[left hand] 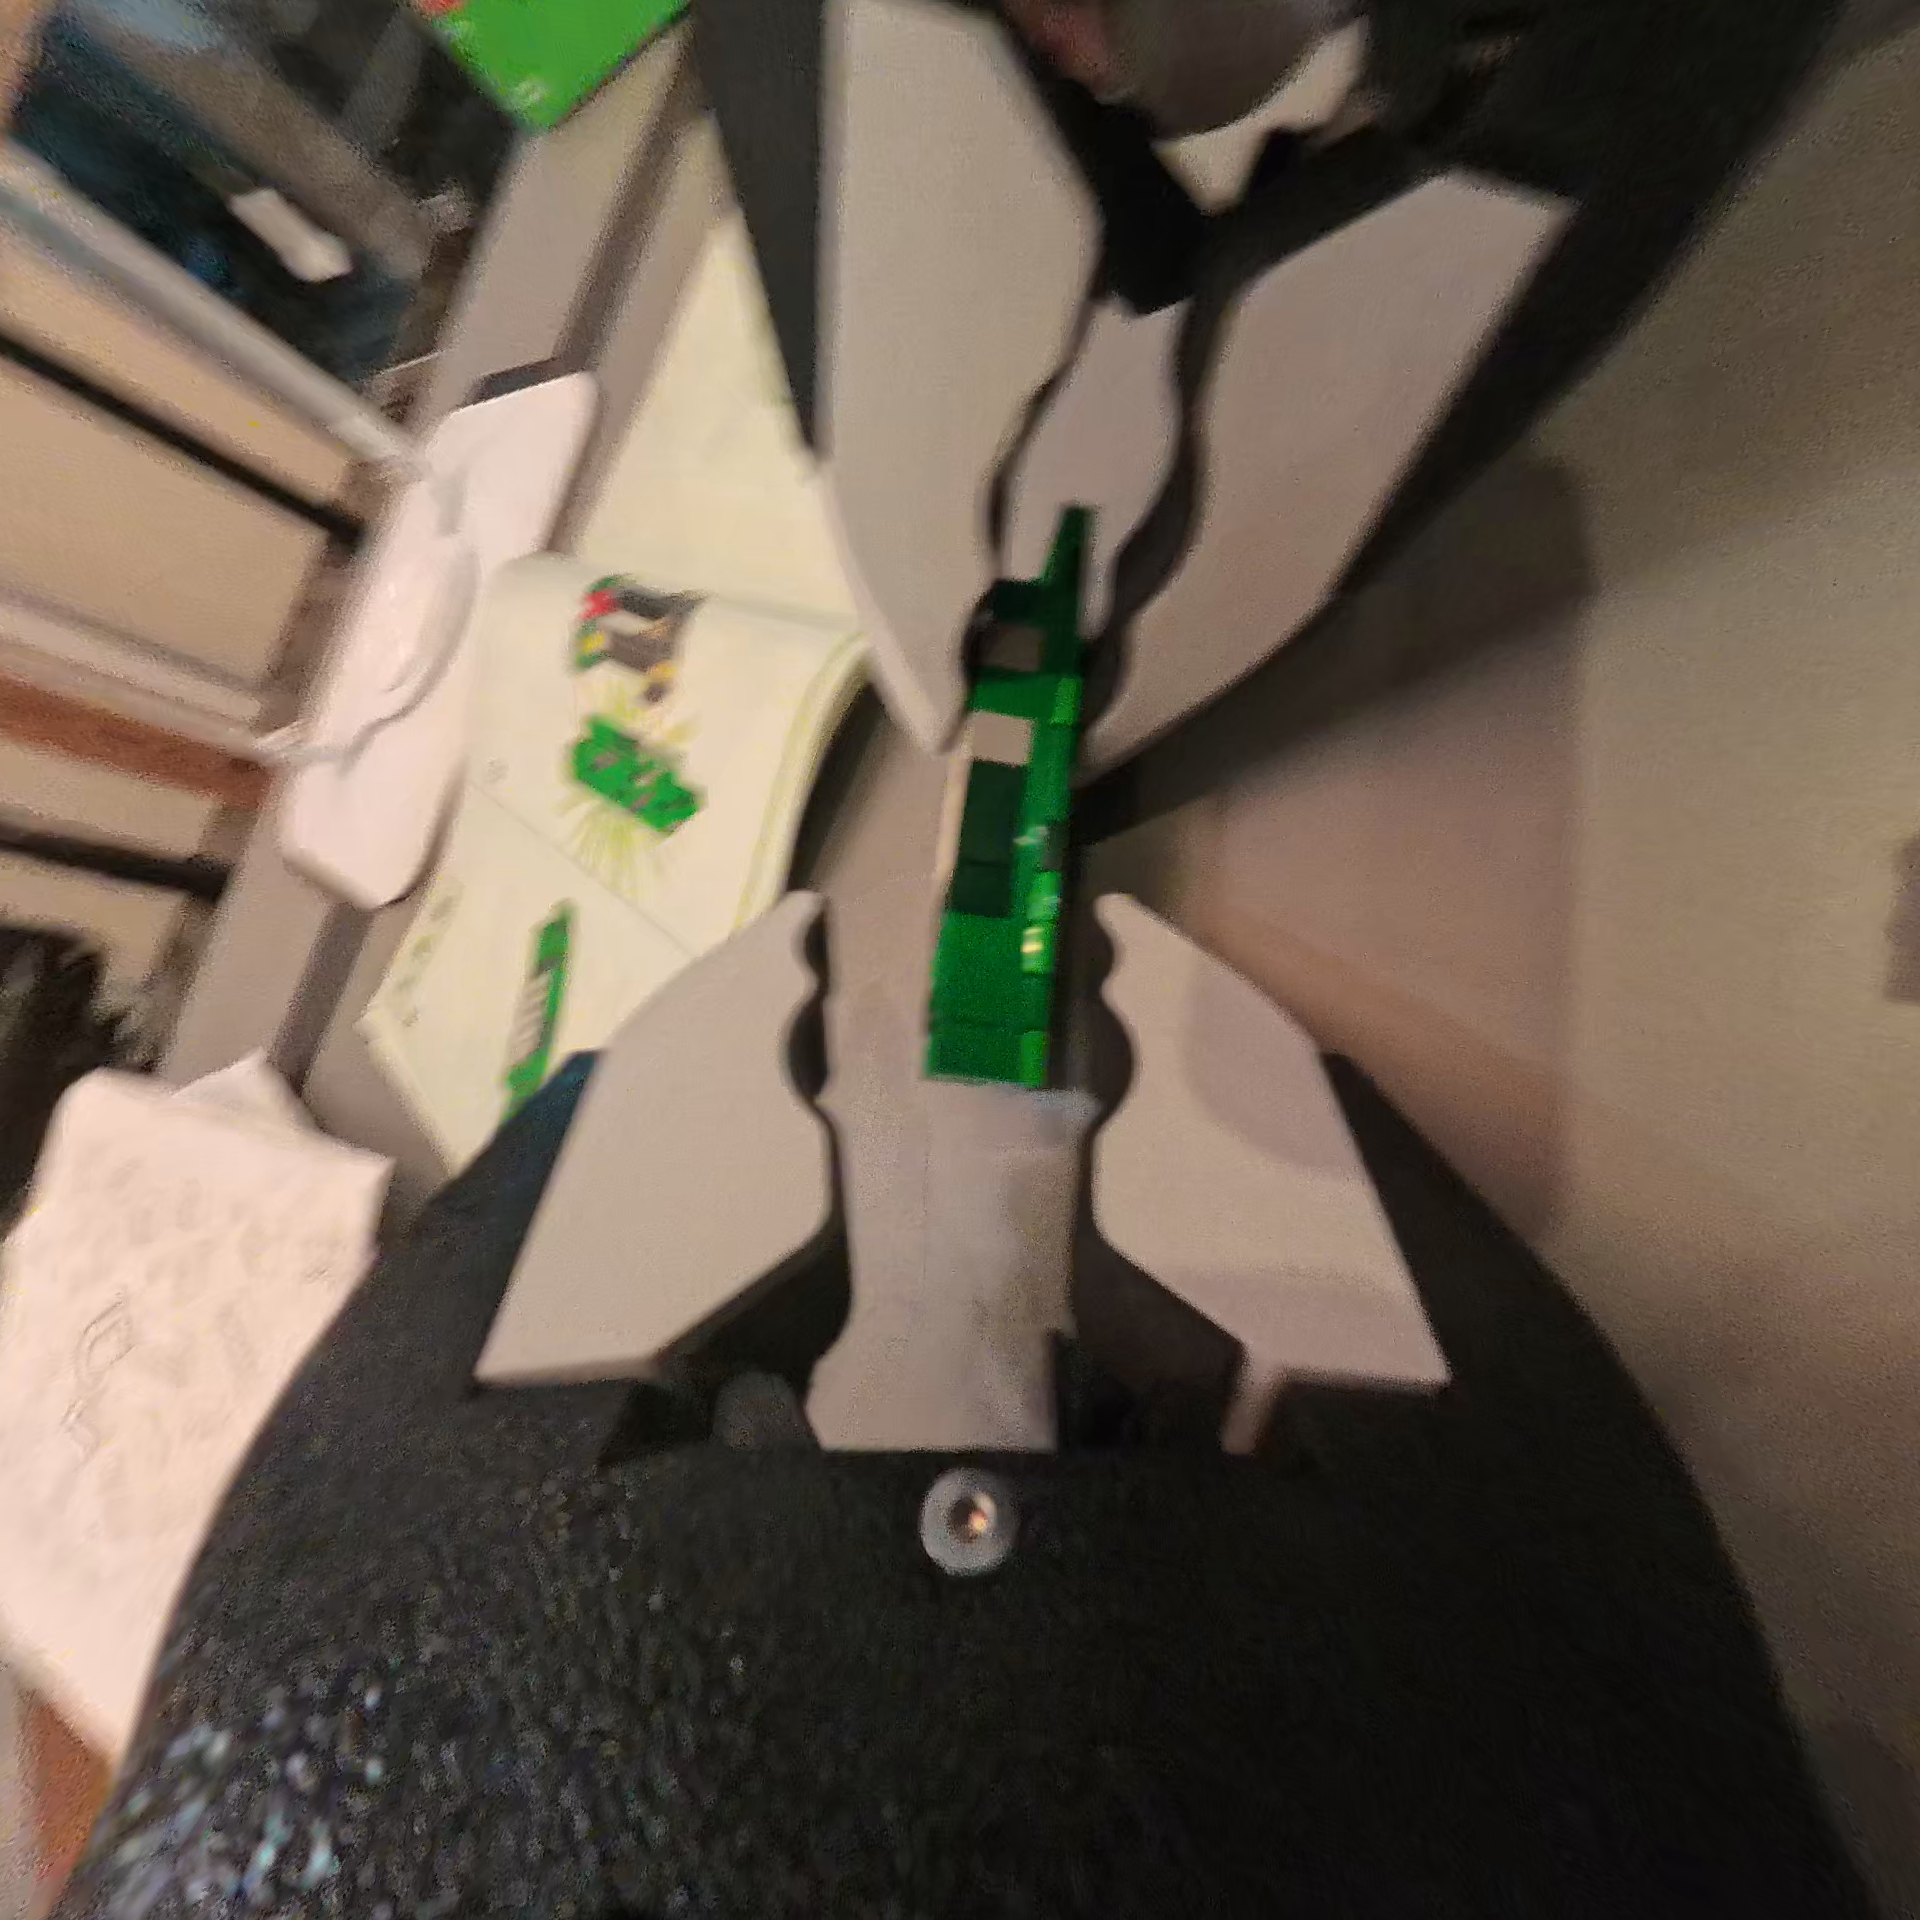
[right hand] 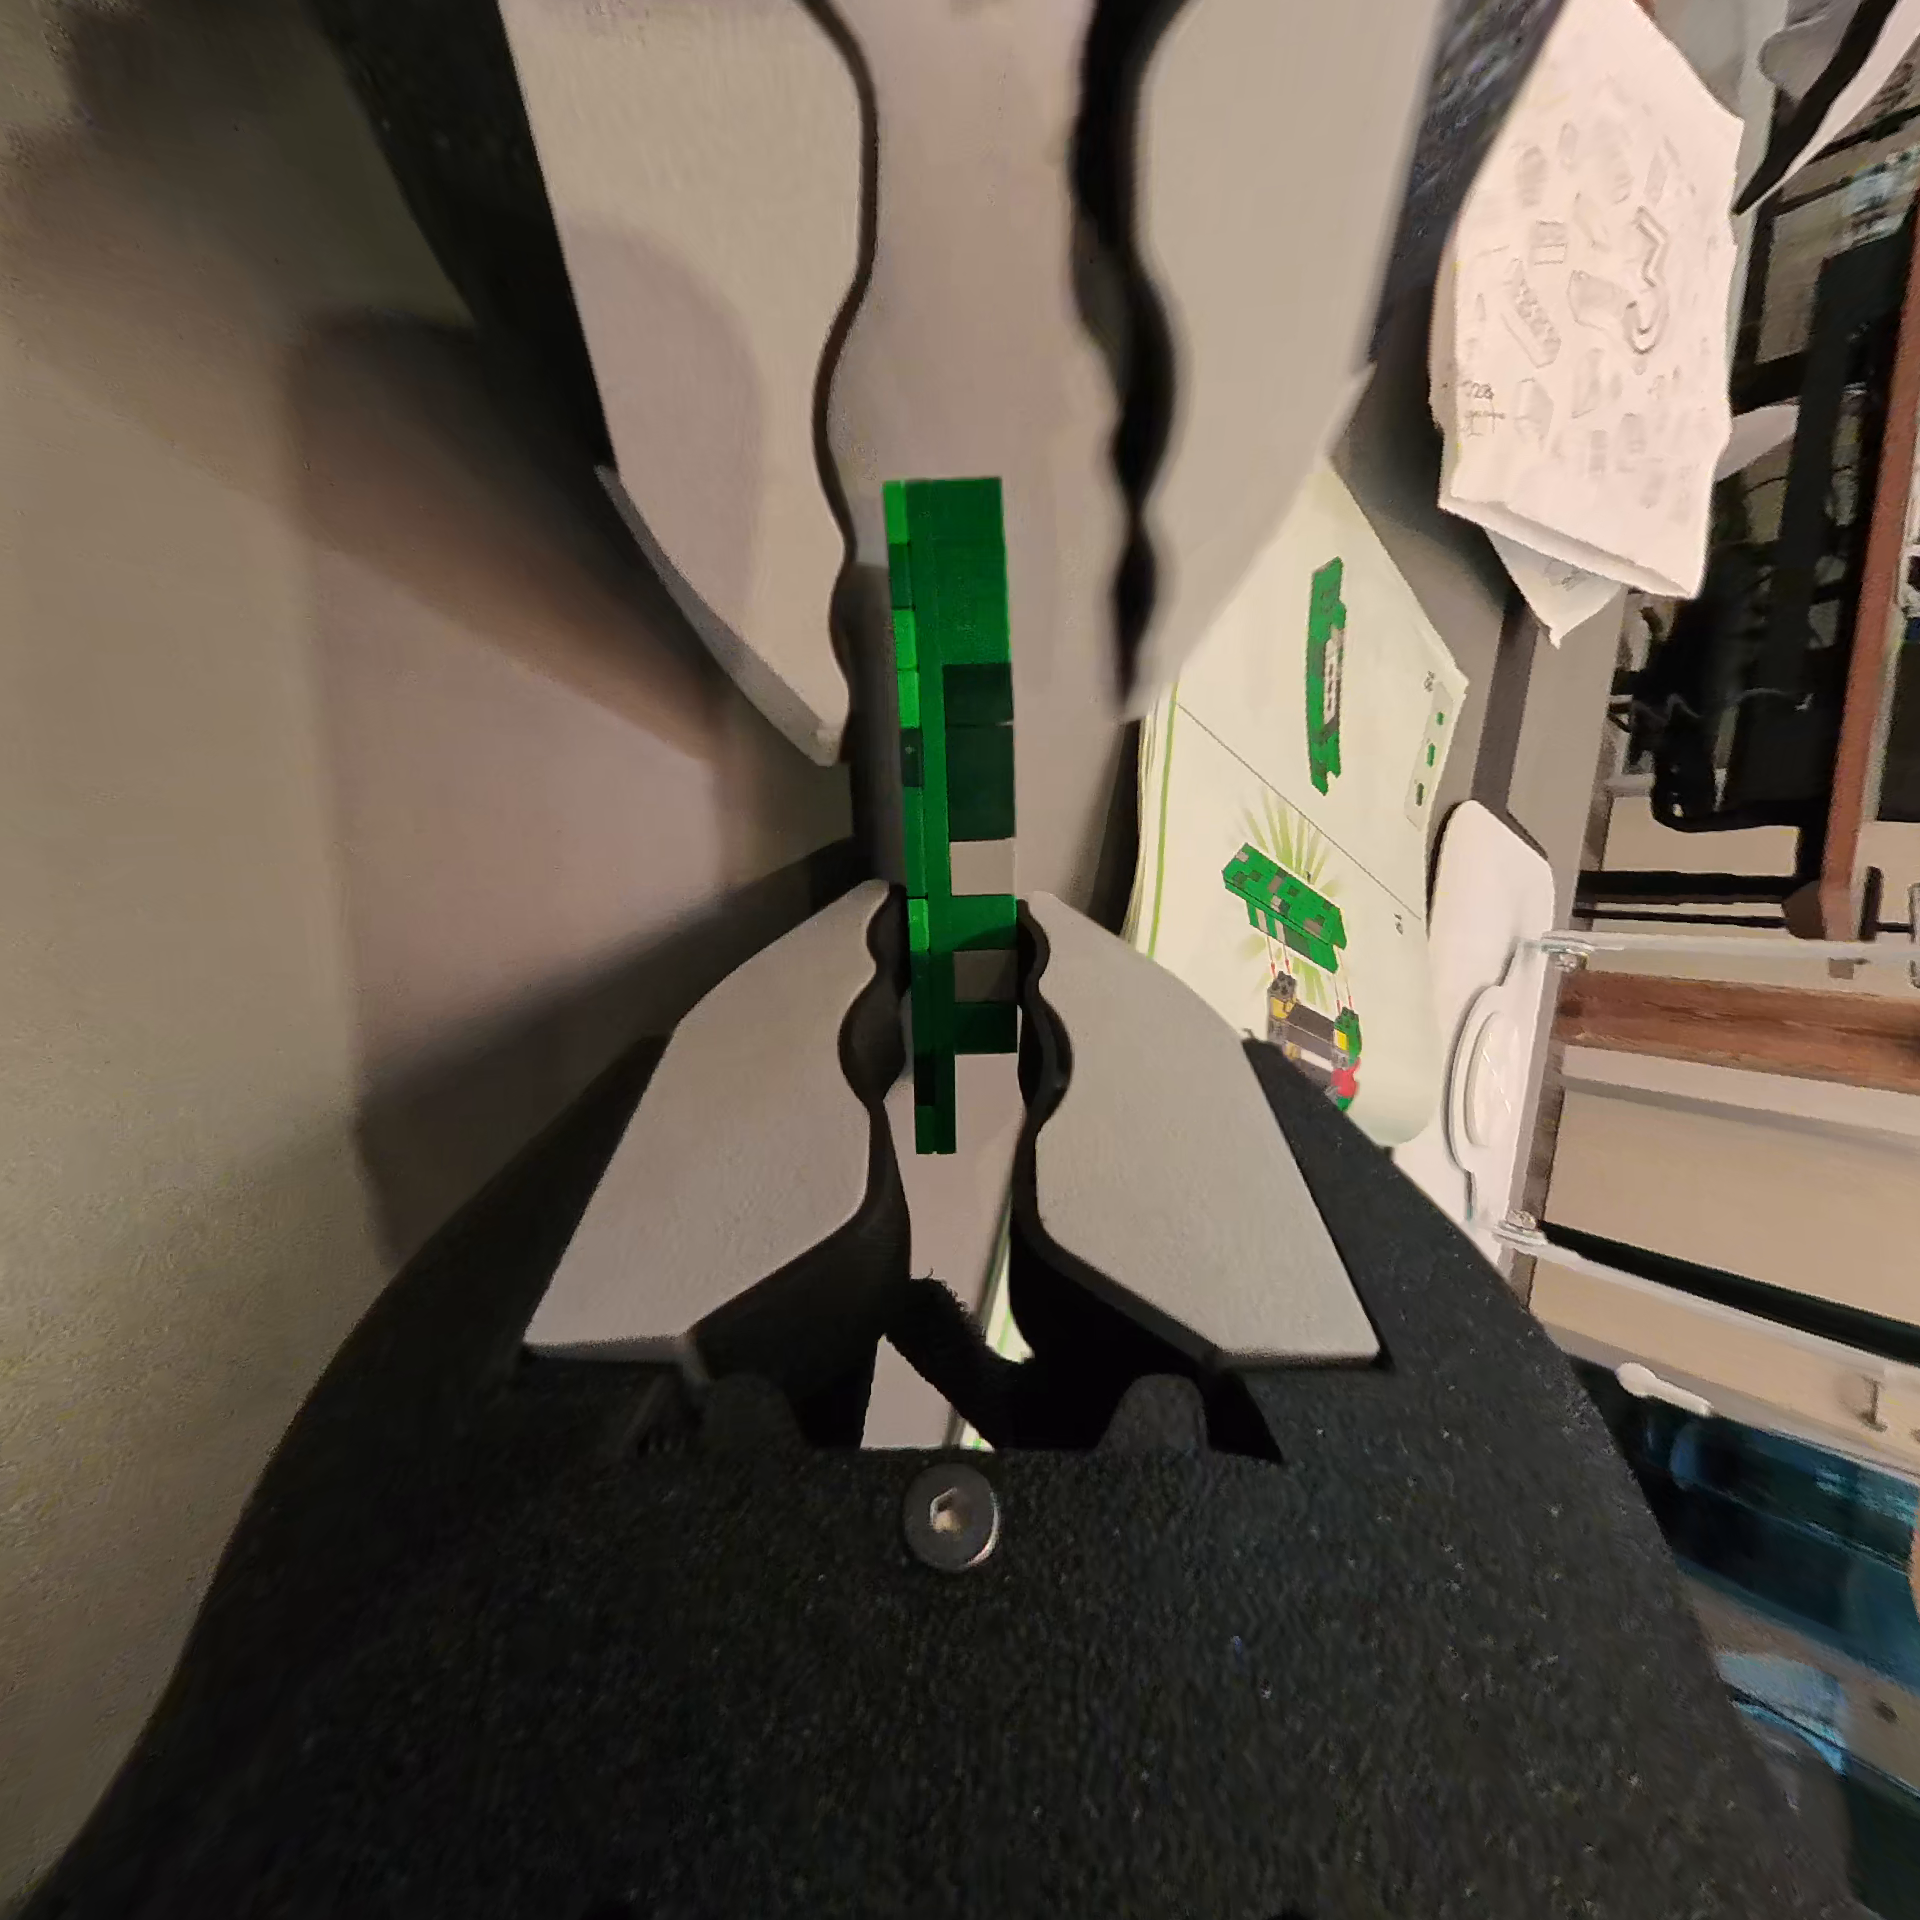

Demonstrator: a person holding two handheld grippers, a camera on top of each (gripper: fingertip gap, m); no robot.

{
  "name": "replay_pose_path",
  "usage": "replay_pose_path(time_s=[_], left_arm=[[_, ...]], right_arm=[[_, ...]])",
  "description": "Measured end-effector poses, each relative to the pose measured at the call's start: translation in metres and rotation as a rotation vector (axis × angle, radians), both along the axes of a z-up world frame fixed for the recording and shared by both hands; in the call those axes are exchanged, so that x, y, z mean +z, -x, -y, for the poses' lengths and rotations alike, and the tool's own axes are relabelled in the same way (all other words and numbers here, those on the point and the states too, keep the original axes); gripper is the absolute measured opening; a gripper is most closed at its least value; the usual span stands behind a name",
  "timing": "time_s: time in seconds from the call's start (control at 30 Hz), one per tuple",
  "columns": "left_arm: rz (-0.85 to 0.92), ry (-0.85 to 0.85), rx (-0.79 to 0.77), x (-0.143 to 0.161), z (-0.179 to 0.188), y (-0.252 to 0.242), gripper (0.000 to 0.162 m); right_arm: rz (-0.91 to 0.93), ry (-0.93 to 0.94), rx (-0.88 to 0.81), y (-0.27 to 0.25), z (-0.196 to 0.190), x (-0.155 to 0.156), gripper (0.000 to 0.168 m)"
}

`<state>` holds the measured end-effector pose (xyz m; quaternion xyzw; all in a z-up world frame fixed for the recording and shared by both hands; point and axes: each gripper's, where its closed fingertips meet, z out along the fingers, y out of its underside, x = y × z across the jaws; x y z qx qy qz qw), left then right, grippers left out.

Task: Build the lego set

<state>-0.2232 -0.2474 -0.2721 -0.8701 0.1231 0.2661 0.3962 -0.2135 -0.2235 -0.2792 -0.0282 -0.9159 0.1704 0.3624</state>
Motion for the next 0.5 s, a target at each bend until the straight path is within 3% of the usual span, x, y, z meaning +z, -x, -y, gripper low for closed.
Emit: replay_pose_path(time_s=[0.03,0.1,0.3,0.43,0.5], left_arm=[[-0.031,-0.009,0.028,0.004,0.001,0.006,0.063],[-0.050,0.011,0.011,0.004,0.001,0.005,0.066],[-0.215,0.039,-0.040,0.009,0.004,0.002,0.018],[-0.192,-0.002,-0.048,0.015,0.004,0.000,0.018],[-0.171,-0.024,-0.048,0.018,0.004,-0.001,0.018]], right_arm=[[-0.005,0.010,-0.001,0.000,0.000,0.003,0.017],[-0.007,0.052,0.008,-0.002,0.005,0.010,0.017],[-0.030,0.090,0.028,-0.005,0.009,0.024,0.018],[-0.093,0.100,0.055,-0.005,0.010,0.031,0.019],[-0.091,0.080,0.039,-0.004,0.003,0.030,0.037]])
